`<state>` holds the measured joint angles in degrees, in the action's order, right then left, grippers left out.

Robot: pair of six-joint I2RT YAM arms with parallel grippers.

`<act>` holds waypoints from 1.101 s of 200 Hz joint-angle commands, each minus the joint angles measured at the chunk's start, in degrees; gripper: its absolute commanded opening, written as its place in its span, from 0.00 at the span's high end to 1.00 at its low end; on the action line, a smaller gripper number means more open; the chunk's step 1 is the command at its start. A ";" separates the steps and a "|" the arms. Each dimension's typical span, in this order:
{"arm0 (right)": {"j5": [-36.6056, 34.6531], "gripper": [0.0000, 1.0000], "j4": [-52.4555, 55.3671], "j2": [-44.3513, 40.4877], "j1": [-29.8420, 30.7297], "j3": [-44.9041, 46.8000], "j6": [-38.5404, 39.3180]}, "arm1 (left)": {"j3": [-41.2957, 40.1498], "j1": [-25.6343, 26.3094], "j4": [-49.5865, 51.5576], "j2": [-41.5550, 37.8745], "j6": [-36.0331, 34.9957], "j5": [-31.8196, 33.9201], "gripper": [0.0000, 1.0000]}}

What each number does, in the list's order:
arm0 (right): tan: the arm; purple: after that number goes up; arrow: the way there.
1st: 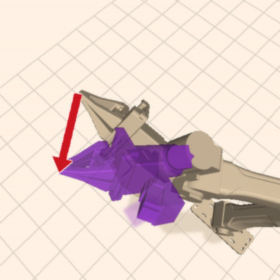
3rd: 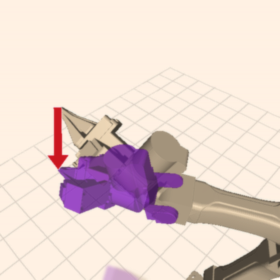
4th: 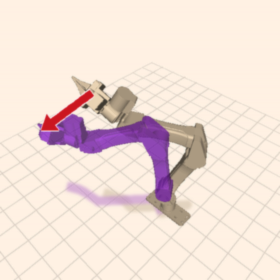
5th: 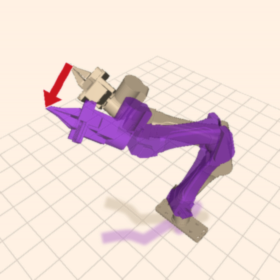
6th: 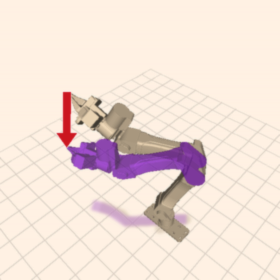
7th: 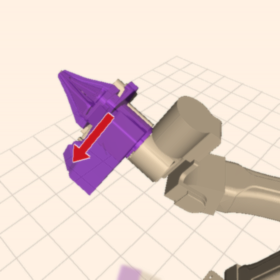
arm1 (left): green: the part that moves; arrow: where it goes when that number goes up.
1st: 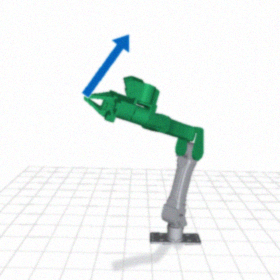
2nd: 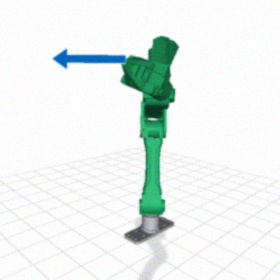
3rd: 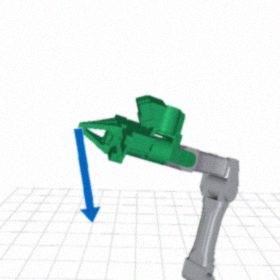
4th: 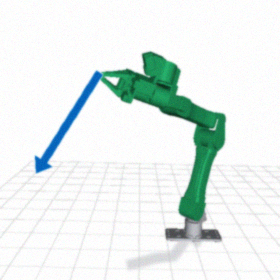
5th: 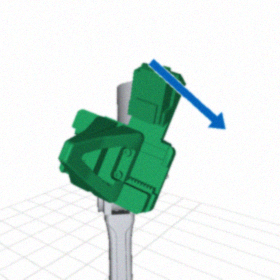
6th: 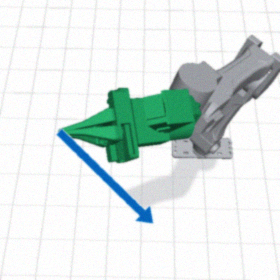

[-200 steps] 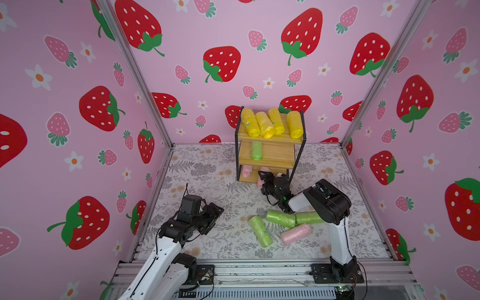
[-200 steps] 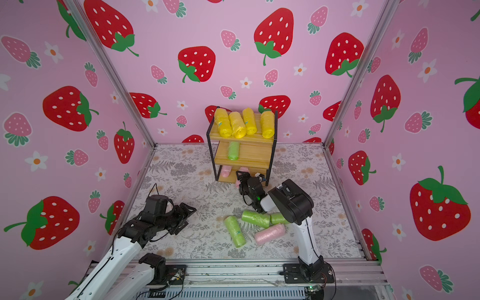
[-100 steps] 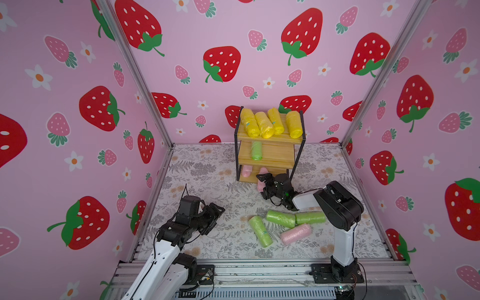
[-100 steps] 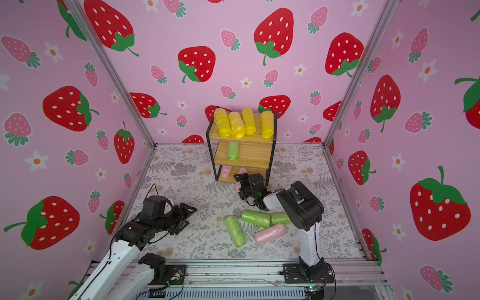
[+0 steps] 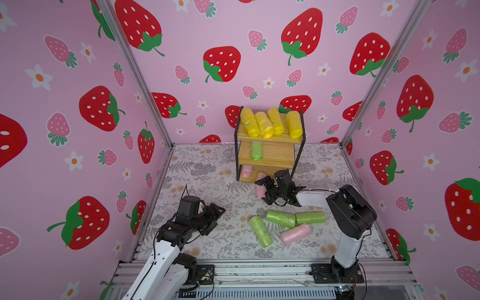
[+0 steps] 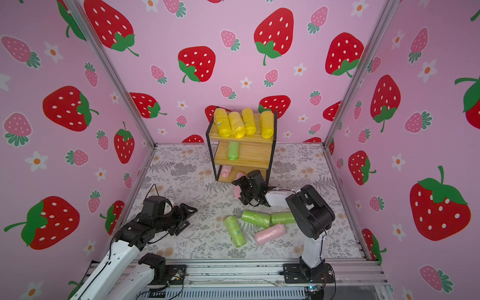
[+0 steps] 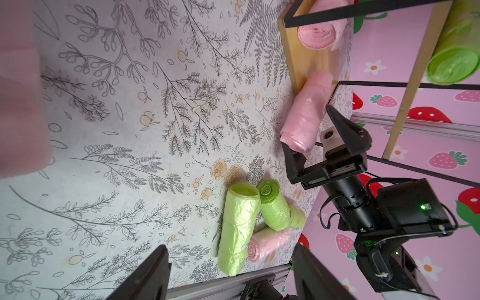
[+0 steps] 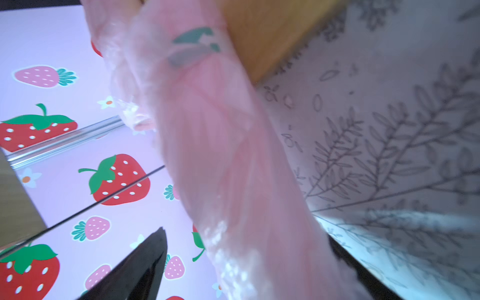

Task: Sort the rolls of trash bags by color and place them on the shelf
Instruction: Place the roll of trash bags on the shelf.

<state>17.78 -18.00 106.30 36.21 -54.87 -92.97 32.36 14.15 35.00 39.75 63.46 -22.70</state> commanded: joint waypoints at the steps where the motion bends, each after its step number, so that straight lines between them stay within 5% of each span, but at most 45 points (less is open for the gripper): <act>1: 3.39 0.12 2.61 0.12 -0.40 0.50 0.57 | -0.19 -0.09 1.46 -0.11 0.08 -1.10 0.22; 35: 4.37 0.31 1.17 1.66 -0.98 -0.56 1.91 | -0.63 -0.02 1.56 -0.11 0.03 -1.23 0.22; 68: 3.88 0.63 -0.70 2.15 -2.35 -1.46 2.84 | -0.91 -0.01 1.82 -0.11 -0.26 -1.38 0.22; 115: 0.98 0.73 -13.16 3.41 -4.25 0.79 -0.50 | -1.72 -0.01 0.97 0.67 -0.19 -1.47 0.22; 146: 0.97 0.69 -17.13 6.24 -5.17 -1.13 -2.21 | -1.74 0.00 0.71 1.29 -0.35 -1.51 0.22; 166: 2.41 0.41 -14.47 6.75 -5.23 -3.17 -0.42 | -1.63 0.00 0.89 1.56 -0.61 -1.55 0.22; 177: 2.61 0.33 -13.35 6.22 -4.97 -2.95 0.29 | -1.68 0.00 0.95 1.74 -0.81 -1.56 0.22; 220: 3.45 0.31 -9.83 1.24 -4.49 2.17 3.41 | -2.04 0.00 0.65 3.02 -0.53 -1.91 0.22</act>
<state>20.01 -30.72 111.87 31.38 -55.37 -91.42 30.79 14.15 35.07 41.98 63.24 -23.22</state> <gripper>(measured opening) 0.693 0.778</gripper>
